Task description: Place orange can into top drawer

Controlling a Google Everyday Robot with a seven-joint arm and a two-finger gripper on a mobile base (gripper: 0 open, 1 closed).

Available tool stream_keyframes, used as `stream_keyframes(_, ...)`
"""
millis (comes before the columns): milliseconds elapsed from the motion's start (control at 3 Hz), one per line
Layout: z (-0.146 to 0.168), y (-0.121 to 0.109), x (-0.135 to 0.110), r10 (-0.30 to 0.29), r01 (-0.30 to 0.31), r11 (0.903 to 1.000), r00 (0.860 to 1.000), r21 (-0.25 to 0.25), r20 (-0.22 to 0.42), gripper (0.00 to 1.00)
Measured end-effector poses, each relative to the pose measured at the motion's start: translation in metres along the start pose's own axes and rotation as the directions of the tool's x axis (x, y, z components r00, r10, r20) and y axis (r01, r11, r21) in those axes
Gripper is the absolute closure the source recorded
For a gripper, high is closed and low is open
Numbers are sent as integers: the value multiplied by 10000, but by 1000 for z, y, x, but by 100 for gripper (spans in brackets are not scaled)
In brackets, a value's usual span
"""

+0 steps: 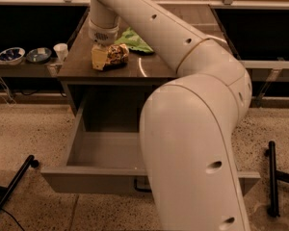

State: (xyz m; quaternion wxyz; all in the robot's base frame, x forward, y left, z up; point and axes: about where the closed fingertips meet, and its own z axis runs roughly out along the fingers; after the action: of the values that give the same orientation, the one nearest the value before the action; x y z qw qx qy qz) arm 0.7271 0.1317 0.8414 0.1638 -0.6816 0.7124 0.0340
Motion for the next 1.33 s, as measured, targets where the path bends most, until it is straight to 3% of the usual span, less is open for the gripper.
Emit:
stream_keyframes(333, -8, 7, 3, -63, 64, 10000, 9975, -12, 697, 88)
stream_keyframes(667, -44, 33, 19, 532, -531, 9986, 9813, -52, 1851, 100)
stream_keyframes(1000, -81, 70, 56, 1805, -1849, 9827, 9577, -10, 2241, 100)
stream_keyframes(1333, -81, 110, 83, 2739, -2810, 9594, 9481, 227, 1614, 100)
